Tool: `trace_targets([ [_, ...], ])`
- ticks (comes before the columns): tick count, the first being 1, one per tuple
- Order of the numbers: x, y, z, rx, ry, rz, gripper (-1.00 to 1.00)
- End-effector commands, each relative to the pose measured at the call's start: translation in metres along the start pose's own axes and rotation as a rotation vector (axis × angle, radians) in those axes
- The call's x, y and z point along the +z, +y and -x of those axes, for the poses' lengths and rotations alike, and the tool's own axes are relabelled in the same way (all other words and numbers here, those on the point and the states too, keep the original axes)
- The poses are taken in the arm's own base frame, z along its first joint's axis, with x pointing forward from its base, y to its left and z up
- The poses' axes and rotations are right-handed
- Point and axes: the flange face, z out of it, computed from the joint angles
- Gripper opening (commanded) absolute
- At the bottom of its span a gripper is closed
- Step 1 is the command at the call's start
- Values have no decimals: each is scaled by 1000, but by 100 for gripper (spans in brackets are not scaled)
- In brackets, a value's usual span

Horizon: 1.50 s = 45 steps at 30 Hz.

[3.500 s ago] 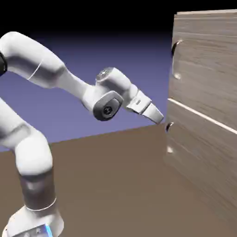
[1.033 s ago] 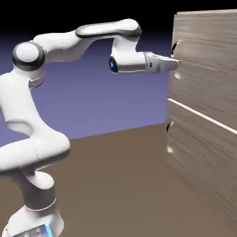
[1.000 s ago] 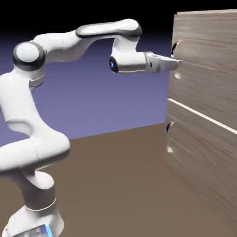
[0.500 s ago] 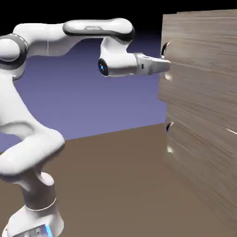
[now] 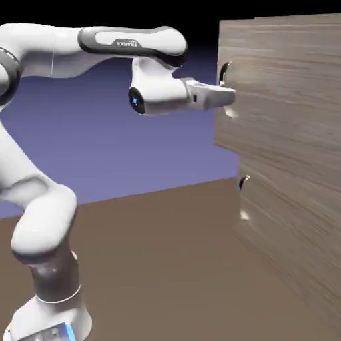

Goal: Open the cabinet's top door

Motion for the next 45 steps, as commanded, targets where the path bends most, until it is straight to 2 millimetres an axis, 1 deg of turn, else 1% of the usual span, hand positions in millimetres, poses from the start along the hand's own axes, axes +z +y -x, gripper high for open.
trace_targets([
  [1, -6, 1, -1, 1, -10, -8, -100],
  [14, -94, 27, -27, 1, -139, -138, -100],
  [19, -123, 39, -38, 1, -185, -184, -100],
  [24, -141, 47, -47, 2, -216, -214, -100],
  [31, -154, 53, -53, 1, -235, -234, -100],
  [34, -162, 57, -57, 1, -249, -248, -100],
  [39, -185, 70, -70, 1, -288, -287, -100],
  [45, -217, 90, -90, 1, -347, -346, -100],
])
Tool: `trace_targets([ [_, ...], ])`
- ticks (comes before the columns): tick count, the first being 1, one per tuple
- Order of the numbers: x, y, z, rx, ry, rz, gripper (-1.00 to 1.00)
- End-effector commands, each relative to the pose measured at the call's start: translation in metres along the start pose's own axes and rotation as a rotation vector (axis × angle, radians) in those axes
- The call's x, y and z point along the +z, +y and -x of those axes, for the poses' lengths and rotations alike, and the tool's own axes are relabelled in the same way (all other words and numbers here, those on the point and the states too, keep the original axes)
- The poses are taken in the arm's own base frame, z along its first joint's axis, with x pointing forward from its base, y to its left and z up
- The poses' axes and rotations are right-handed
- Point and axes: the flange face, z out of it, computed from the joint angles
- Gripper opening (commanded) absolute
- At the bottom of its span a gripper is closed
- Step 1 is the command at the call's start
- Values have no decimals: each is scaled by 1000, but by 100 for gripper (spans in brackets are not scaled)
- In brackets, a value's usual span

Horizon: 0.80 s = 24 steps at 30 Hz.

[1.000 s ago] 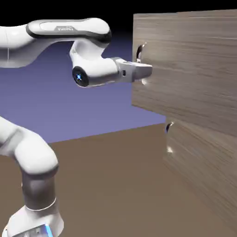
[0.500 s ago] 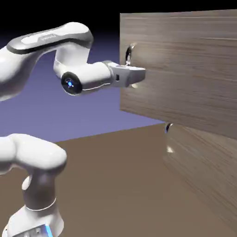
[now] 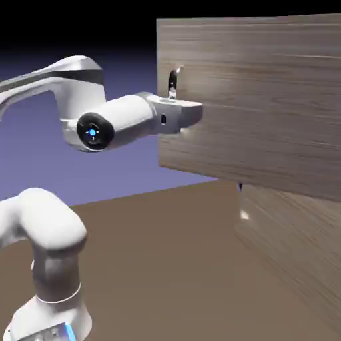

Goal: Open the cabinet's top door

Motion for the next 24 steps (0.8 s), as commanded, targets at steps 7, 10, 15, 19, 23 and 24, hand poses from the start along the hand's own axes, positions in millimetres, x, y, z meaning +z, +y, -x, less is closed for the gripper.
trace_targets([
  [7, -56, 14, -14, -2, -80, -79, -100],
  [10, -82, 23, -23, -1, -120, -119, -100],
  [15, -130, 41, -42, -1, -195, -193, -100],
  [19, -169, 60, -61, -1, -260, -258, -100],
  [23, -202, 80, -81, -1, -319, -317, -100],
  [24, -209, 85, -85, -1, -333, -331, -100],
])
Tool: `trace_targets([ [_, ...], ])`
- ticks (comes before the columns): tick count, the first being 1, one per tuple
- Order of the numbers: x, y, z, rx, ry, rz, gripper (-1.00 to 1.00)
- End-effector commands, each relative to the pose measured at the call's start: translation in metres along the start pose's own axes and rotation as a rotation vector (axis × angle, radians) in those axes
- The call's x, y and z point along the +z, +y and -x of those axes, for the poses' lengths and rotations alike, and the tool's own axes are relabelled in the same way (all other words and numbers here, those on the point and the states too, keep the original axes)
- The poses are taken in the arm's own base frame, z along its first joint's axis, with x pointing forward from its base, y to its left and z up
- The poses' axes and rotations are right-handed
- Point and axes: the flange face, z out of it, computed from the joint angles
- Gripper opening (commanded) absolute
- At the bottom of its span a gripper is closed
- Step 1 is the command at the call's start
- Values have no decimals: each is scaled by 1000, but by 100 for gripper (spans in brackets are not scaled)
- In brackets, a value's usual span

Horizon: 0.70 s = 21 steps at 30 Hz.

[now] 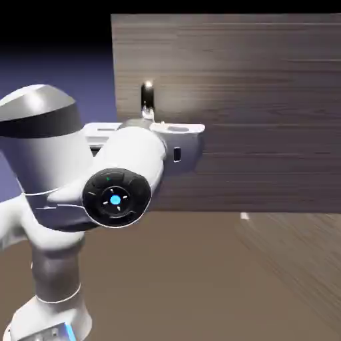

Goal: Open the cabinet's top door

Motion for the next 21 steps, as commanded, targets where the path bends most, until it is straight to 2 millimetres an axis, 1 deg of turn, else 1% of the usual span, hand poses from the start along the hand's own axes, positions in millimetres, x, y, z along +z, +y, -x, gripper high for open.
trace_targets([
  [1, -10, 2, -2, 0, -13, -13, -100],
  [6, -53, 13, -13, 0, -77, -76, -100],
  [11, -91, 26, -26, 0, -134, -134, -100],
  [16, -124, 39, -39, 0, -185, -185, -100],
  [21, -152, 52, -52, 0, -231, -231, -100],
])
